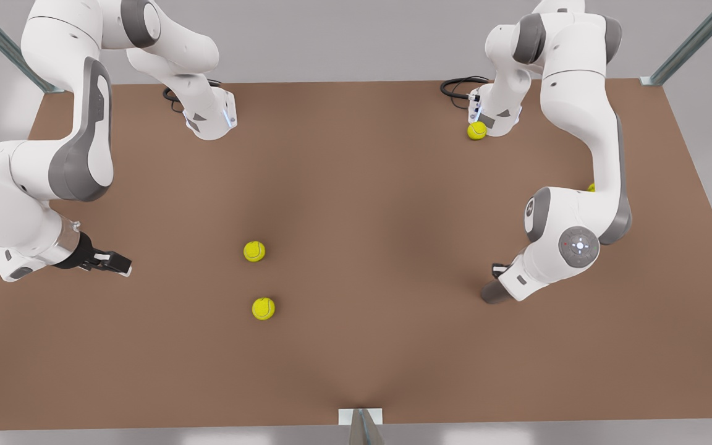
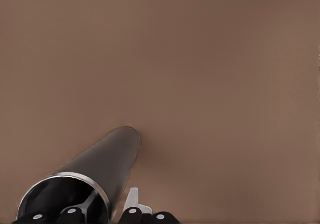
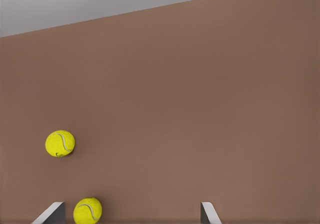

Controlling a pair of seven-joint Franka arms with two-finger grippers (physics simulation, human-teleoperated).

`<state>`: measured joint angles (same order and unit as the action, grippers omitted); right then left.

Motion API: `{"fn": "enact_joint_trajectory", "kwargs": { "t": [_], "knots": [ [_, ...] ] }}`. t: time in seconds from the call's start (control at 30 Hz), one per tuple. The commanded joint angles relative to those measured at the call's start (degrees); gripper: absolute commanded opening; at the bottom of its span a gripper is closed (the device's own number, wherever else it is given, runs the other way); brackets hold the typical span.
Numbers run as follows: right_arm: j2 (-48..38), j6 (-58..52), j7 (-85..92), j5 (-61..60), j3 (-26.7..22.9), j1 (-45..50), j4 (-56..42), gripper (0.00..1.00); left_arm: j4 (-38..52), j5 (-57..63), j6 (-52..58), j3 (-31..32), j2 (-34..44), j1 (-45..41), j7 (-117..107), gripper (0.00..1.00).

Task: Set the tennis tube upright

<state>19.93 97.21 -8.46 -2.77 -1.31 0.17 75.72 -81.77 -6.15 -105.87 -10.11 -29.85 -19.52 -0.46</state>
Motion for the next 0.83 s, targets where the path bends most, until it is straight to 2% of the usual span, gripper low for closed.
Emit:
{"fn": "enact_joint_trajectory", "kwargs": {
  "t": [0.0, 0.1, 0.23, 0.3, 0.33, 0.37, 0.4, 0.8],
  "knots": [
    [-0.1, 0.0, 0.0, 0.0, 0.0, 0.0, 0.0, 1.00, 0.0, 0.1, 0.0, 0.0, 0.1, 0.0, -3.5, 1.00],
    [-0.1, 0.0, 0.0, 0.0, 0.0, 0.0, 0.0, 1.00, 0.8, 0.6, 1.3, -0.1, 1.4, 0.0, -3.2, 1.00],
    [-0.1, 0.0, 0.0, 0.0, 0.0, 0.0, 0.0, 1.00, 1.1, 1.1, 16.7, -0.2, 14.3, 0.0, -3.3, 1.00],
    [-0.1, 0.0, -0.1, 0.0, 0.0, 0.0, 0.0, 1.00, 1.0, 2.4, 23.2, -0.1, 23.2, 0.0, 5.6, 1.00],
    [-0.1, 0.0, -0.1, 0.0, 0.0, 0.0, 0.0, 1.00, -2.7, 3.5, 23.0, -0.1, 27.1, 0.0, 6.0, 1.00],
    [-0.1, 0.0, 0.0, 0.0, 0.0, 0.0, 0.0, 1.00, -19.1, 6.3, 10.2, 0.6, 37.0, 0.0, 4.2, 1.00],
    [-0.1, 0.0, 0.0, 0.0, 0.0, 0.0, 0.0, 1.00, -21.8, 7.2, 9.0, 0.9, 38.5, 0.0, 3.5, 1.00],
    [-0.2, 0.0, 0.0, 0.0, 0.0, 0.4, 0.0, 1.00, -21.9, 9.2, 13.5, 3.1, 39.2, 0.0, 1.4, 1.00]
  ]
}}
